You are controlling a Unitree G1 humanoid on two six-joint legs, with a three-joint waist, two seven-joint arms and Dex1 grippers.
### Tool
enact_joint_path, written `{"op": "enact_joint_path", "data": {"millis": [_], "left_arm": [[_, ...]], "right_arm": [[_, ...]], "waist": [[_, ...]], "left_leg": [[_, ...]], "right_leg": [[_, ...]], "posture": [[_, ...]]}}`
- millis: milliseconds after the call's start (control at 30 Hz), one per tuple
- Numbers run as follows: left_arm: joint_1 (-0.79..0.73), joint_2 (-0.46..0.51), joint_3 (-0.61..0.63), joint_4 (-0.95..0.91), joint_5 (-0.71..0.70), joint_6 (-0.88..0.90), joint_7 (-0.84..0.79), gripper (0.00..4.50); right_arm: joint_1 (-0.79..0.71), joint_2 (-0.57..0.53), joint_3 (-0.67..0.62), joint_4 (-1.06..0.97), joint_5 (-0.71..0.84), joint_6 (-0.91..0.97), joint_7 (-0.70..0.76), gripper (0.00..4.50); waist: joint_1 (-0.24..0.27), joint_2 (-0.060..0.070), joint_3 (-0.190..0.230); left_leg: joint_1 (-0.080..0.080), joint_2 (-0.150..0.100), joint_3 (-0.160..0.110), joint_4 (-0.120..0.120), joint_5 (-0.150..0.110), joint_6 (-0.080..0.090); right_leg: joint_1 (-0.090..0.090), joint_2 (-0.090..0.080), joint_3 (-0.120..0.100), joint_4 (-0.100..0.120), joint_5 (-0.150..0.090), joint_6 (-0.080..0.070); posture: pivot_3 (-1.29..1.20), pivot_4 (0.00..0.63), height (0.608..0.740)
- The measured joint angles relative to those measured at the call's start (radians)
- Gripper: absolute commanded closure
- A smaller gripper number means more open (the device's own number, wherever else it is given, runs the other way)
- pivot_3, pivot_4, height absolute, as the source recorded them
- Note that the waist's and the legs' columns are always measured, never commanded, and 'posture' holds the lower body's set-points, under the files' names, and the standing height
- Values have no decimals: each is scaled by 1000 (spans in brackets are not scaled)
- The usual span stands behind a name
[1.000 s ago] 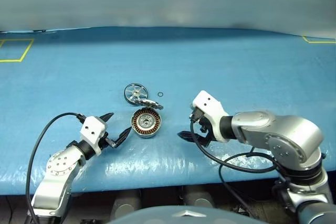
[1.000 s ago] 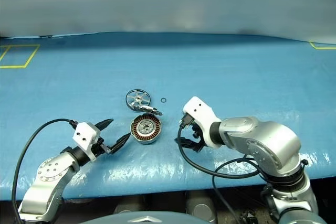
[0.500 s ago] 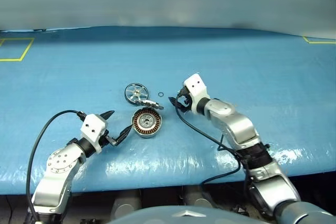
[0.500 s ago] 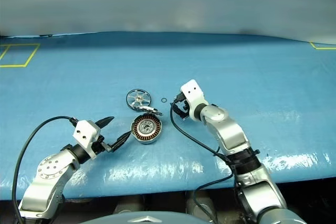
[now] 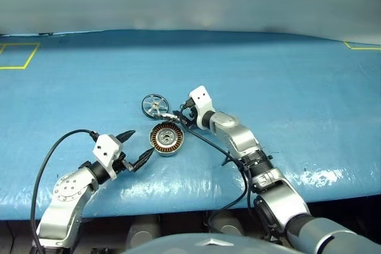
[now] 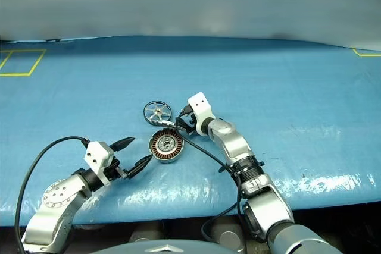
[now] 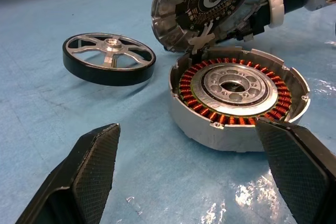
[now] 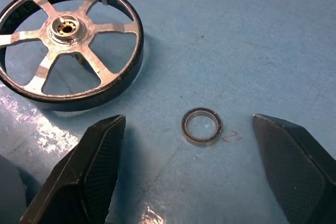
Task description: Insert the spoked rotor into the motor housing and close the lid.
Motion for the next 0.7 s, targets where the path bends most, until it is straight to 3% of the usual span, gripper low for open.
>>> {"op": "enact_joint_path", "data": {"millis": [100,167,500,700], "left_arm": [[2,-11,-3,1,3,-25,1,0],[6,-13,-3,1,6,-31,2,0],[1,-17,-3,22,10,-44,19,0],[-3,-18,-4,26,11,-44,23,0]], "right_arm": [[-17,7,-15,34,-7,-11,4,449],[-22,13,-25,50,-15,-24,3,834],[-39,30,-31,88,-78,-52,-17,3844],[36,9,-28,-45,-106,14,-41,3844]], "waist": [[-1,0,0],[-1,0,0],[-3,0,0],[1,0,0]], "left_leg": [[1,0,0,0,0,0],[1,0,0,0,0,0],[2,0,0,1,0,0],[2,0,0,1,0,0]], "right_leg": [[1,0,0,0,0,0],[1,1,0,1,0,0],[1,0,0,1,0,0],[1,0,0,1,0,0]], "posture": [[0,150,740],[0,150,740],[0,150,740],[0,150,740]]}}
